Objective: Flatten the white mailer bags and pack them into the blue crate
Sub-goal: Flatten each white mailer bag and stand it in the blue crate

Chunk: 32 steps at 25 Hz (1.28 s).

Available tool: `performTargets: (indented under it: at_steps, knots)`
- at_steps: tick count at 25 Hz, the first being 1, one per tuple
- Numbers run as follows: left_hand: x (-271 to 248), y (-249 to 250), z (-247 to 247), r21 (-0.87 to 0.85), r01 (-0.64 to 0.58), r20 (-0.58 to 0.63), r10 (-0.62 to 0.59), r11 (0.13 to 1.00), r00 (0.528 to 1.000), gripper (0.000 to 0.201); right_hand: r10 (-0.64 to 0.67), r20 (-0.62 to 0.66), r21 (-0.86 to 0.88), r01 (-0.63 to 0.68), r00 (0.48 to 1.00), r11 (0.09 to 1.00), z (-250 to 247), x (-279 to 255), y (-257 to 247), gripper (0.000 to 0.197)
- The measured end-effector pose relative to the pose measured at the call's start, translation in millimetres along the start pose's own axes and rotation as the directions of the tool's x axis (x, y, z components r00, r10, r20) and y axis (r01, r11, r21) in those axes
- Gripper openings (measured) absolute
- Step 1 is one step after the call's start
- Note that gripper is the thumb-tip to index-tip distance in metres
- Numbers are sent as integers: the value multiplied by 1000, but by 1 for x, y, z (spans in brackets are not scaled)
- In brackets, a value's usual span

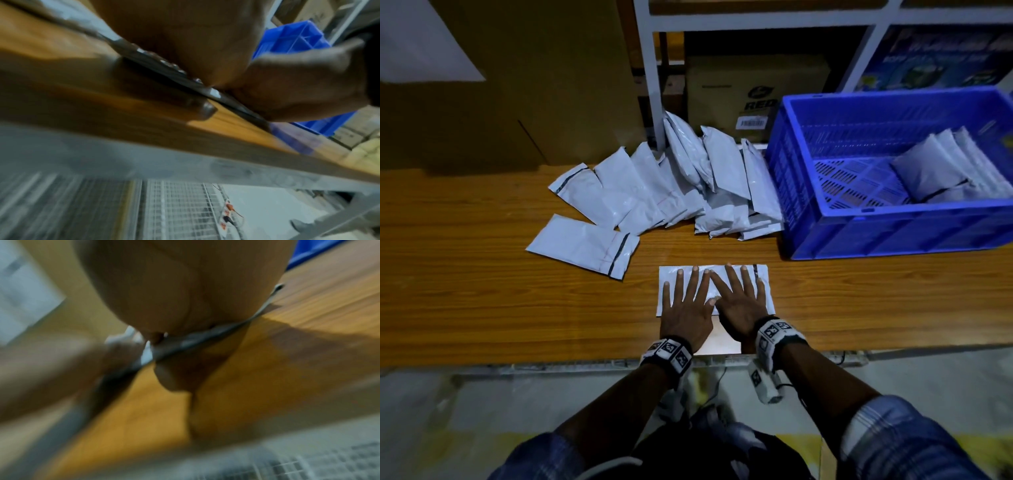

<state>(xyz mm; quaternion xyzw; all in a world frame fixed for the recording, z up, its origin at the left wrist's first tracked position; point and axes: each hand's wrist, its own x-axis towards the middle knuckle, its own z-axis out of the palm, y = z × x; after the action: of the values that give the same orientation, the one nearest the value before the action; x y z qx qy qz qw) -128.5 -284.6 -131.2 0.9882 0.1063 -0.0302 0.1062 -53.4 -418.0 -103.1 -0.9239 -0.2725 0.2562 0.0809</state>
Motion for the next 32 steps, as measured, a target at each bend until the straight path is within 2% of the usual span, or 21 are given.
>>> performTargets:
  at_steps: [3, 6, 8, 12, 16, 18, 21, 23, 26, 28, 30, 32]
  knots:
    - [1, -1, 5, -35, 48, 27, -47, 998, 999, 62, -45, 36, 63, 43, 998, 997, -12, 3, 8, 61]
    - [3, 0, 4, -65, 40, 30, -39, 997, 999, 60, -18, -134, 136, 36, 991, 990, -17, -3, 11, 55]
    - [4, 1, 4, -81, 41, 38, -38, 996, 999, 60, 19, -213, 95, 2, 977, 996, -9, -10, 9, 55]
    - [4, 1, 2, -76, 46, 54, -42, 996, 998, 62, 91, -208, 57, -80, 974, 995, 13, -18, 7, 55]
    - [6, -6, -6, -89, 43, 102, -33, 995, 994, 64, 95, -194, 29, -91, 976, 995, 12, -13, 8, 55]
    - [5, -9, -9, -57, 38, 35, -37, 998, 999, 64, 103, -160, 26, -100, 982, 995, 10, -11, 7, 56]
    - [-1, -10, -6, 20, -39, -26, 40, 999, 999, 65, 108, -85, 18, -106, 991, 994, 5, -11, 7, 57]
    - [-5, -9, -3, 19, -54, -10, 54, 998, 999, 63, 102, -47, 10, -102, 994, 995, 3, -10, 6, 57]
    - [-6, -7, -2, -28, -12, 58, 14, 1000, 998, 63, 102, -6, 12, -102, 995, 995, 1, -10, 7, 58]
    - [-5, -7, -4, -52, 5, 88, -1, 999, 996, 62, 82, -44, 17, -81, 996, 997, -2, -11, 8, 58]
    - [-4, -8, -7, -62, 18, 95, -12, 998, 995, 59, 5, -164, -22, -9, 986, 1000, -3, -14, 3, 57]
    - [-1, -7, -11, -63, 26, 129, -18, 998, 991, 57, -37, -191, -30, 32, 981, 999, 1, -17, -4, 56]
